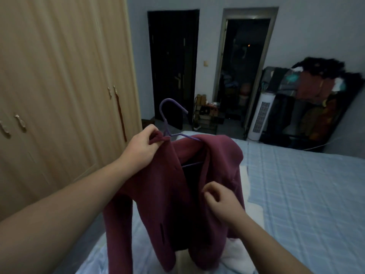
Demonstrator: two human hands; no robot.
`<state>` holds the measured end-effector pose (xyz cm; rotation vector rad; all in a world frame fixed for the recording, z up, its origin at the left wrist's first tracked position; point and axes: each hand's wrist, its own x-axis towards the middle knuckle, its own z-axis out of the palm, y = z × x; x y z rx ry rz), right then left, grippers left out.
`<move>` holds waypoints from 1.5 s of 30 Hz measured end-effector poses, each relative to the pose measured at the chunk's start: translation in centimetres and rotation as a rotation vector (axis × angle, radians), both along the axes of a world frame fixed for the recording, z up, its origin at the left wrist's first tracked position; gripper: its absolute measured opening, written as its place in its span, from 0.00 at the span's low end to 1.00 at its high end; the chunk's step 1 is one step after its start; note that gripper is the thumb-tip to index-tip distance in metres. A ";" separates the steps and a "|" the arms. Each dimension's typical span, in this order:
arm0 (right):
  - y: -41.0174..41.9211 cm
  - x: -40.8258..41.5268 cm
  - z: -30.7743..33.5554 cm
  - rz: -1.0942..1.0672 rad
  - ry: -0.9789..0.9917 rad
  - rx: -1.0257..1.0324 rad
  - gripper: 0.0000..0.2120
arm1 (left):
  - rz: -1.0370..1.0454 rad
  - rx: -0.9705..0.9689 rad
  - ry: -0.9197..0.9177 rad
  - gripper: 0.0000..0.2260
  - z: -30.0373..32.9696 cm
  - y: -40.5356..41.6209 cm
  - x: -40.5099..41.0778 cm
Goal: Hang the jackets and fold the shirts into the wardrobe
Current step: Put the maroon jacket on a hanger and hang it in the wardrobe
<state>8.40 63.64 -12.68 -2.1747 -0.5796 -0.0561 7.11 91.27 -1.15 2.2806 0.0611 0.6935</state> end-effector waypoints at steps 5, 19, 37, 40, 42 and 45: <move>-1.2 1.7 6.6 -0.321 -0.464 0.292 0.07 | -0.003 0.030 -0.062 0.07 2.9 0.5 -0.6; 2.0 3.2 12.7 -0.350 -0.296 0.157 0.04 | -0.100 0.336 0.165 0.04 5.5 1.1 -2.9; 6.1 -4.5 9.9 0.068 -0.076 -0.181 0.09 | -0.127 0.114 0.046 0.04 5.1 2.3 -4.4; 4.1 -3.0 10.7 0.114 -0.134 -0.067 0.07 | -0.201 0.099 -0.002 0.06 6.1 3.1 -5.3; 2.4 -2.3 11.9 0.034 -0.352 0.060 0.09 | -0.224 0.042 -0.025 0.06 6.8 3.5 -5.6; 1.0 -1.6 13.5 -0.007 -0.655 0.102 0.18 | -0.266 0.004 -0.060 0.07 7.5 3.8 -5.9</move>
